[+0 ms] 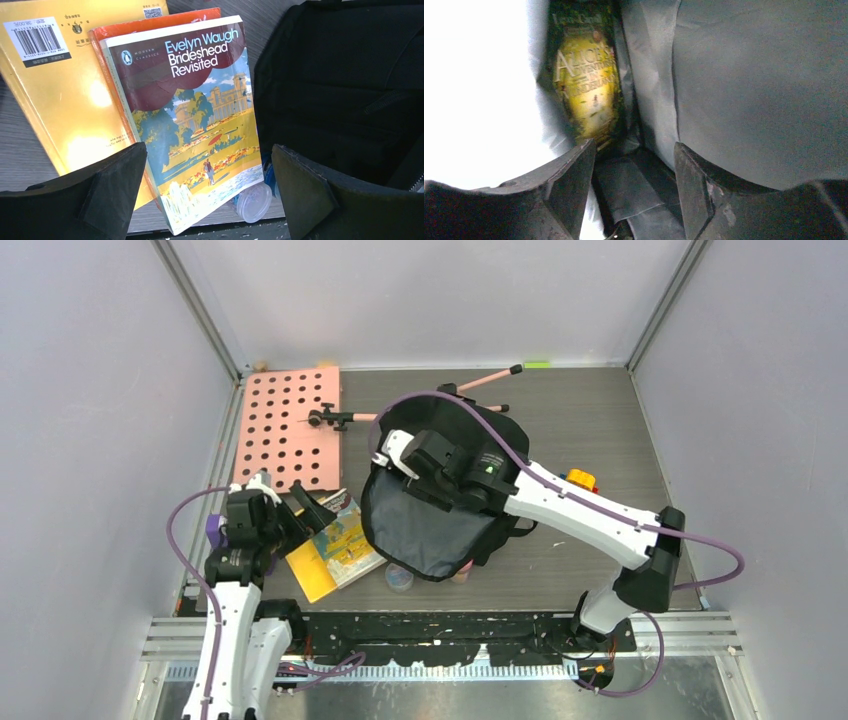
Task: Pack the student bag
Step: Place the book in the student bag, then pick up the book from the center of the board.
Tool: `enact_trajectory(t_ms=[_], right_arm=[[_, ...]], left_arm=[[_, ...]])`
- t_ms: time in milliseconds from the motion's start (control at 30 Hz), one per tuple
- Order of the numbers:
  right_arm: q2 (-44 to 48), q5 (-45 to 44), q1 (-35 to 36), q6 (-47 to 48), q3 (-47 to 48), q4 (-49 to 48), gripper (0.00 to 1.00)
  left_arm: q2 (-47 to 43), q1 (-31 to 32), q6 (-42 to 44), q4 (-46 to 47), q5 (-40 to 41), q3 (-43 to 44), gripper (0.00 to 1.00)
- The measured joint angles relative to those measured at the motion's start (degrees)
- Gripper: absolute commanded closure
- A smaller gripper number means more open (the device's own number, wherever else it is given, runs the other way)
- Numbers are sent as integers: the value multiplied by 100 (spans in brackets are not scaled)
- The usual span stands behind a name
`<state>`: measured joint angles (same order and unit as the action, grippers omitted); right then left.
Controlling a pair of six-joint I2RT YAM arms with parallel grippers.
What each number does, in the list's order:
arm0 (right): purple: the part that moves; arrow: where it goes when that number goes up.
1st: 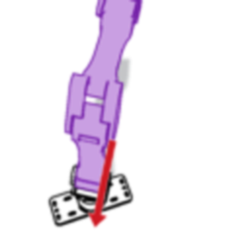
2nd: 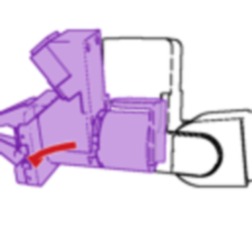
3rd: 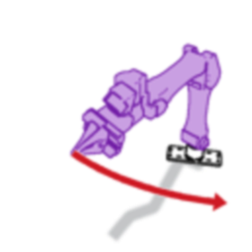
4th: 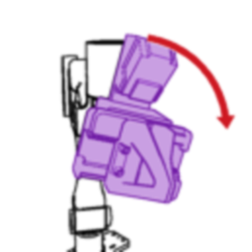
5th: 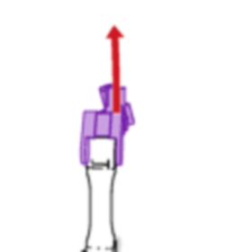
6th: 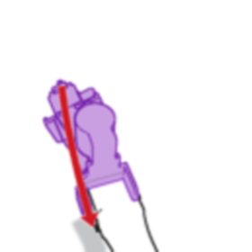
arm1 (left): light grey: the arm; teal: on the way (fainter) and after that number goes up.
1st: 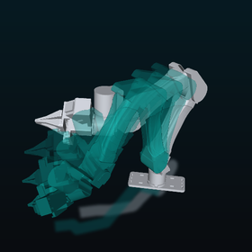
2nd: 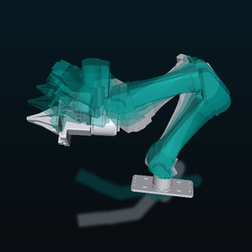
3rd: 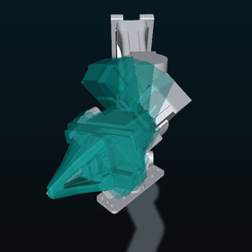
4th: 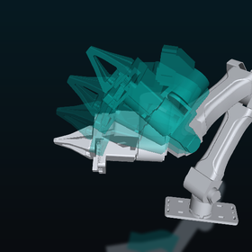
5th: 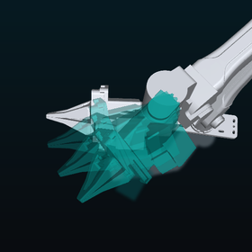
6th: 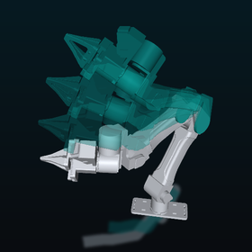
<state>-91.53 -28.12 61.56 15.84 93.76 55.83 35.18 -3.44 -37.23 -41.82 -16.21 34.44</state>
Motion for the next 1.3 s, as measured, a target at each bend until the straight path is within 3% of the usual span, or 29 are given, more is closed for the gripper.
enact_trajectory(t_ms=[400,667,933,1133,1300], right_arm=[[1034,1427,278,-929,-28,-87,29],[1598,2232,780,-1738,-643,-1178,27],[1364,2389,1200,-2332,-780,-2210,27],[841,2190,1360,-2588,-702,-2500,28],[-129,1722,1370,-2776,90,-2385,27]], left_arm=[[-446,0,-424,-50,584,-262,3],[-201,0,-605,20,629,-638,9],[-195,0,-852,262,570,-1154,13],[-227,0,-933,492,562,-1484,29],[-415,9,-1021,557,614,-1515,46]])
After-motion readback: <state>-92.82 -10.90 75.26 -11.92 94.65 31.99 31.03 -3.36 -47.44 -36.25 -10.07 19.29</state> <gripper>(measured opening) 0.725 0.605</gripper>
